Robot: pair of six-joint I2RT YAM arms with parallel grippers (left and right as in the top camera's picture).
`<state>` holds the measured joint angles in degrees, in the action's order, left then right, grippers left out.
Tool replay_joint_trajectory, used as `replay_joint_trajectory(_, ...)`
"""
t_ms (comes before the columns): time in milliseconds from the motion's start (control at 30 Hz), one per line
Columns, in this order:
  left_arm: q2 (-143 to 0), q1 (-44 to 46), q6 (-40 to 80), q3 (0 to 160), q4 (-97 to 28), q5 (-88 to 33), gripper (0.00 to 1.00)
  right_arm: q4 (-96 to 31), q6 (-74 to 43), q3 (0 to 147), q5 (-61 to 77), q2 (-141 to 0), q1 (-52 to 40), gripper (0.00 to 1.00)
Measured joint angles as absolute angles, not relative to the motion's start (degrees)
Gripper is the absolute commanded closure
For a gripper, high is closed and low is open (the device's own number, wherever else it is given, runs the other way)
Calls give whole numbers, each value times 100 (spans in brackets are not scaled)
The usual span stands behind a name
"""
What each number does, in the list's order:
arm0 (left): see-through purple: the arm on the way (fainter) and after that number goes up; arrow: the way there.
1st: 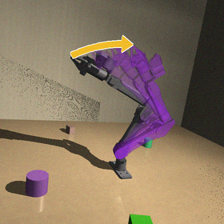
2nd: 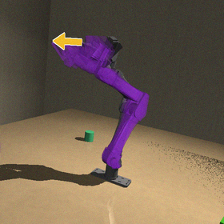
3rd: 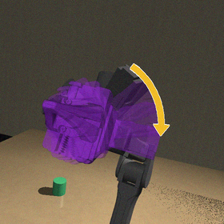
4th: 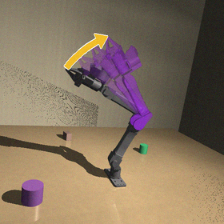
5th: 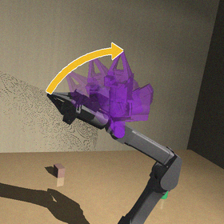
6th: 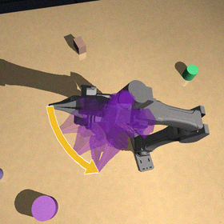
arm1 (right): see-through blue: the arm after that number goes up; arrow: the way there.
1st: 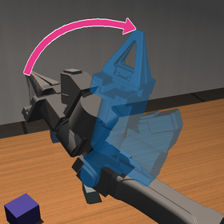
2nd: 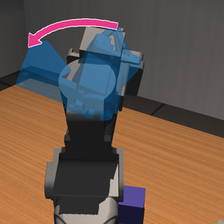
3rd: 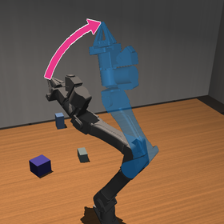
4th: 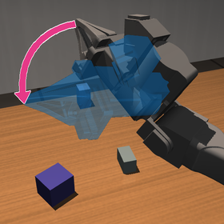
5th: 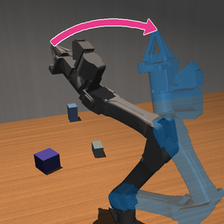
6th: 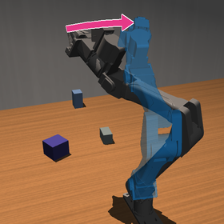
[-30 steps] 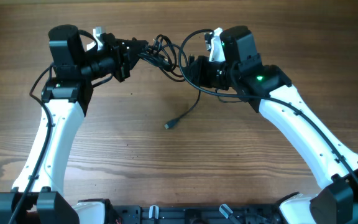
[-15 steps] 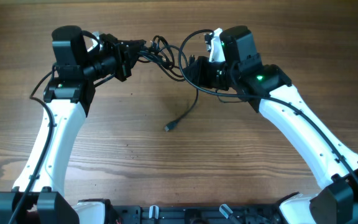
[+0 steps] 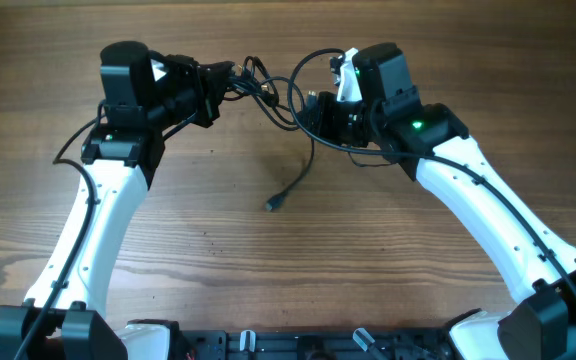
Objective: Untangle cables
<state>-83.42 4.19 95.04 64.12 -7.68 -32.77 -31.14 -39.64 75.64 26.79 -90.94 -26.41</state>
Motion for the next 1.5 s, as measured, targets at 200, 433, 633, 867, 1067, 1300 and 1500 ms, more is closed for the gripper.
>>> replay_joint_trajectory(200, -8342, 429, 9529, 6412, -770, -3262, 96, -3157, -3986, 7564, 2676, -9094, -2644, 94)
replay_joint_trajectory(433, -8342, 340, 9386, 6414, -764, -2611, 96, -3570, -3658, 7507, 2585, -9181, -2644, 46)
replay_joint_trajectory(633, -8342, 338, 8147, 6436, -1219, -2488, 96, -3710, -3218, 7502, 2364, -9185, -2545, 42)
replay_joint_trajectory(867, -8342, 425, 6525, 6445, -1951, -2484, 96, -3450, -2842, 7502, 2303, -9122, -2143, 42)
replay_joint_trajectory(1067, -8342, 838, 5730, 6447, -1927, -2488, 96, -3389, -2464, 7529, 2427, -9041, -1817, 42)
replay_joint_trajectory(1300, -8342, 1122, 4984, 6445, -1710, -2910, 96, -3586, -2045, 7894, 2561, -9008, -1822, 42)
replay_joint_trajectory(1500, -8342, 1133, 4005, 6447, -1520, -4001, 96, -3684, -1634, 8385, 2877, -8967, -1822, 42)
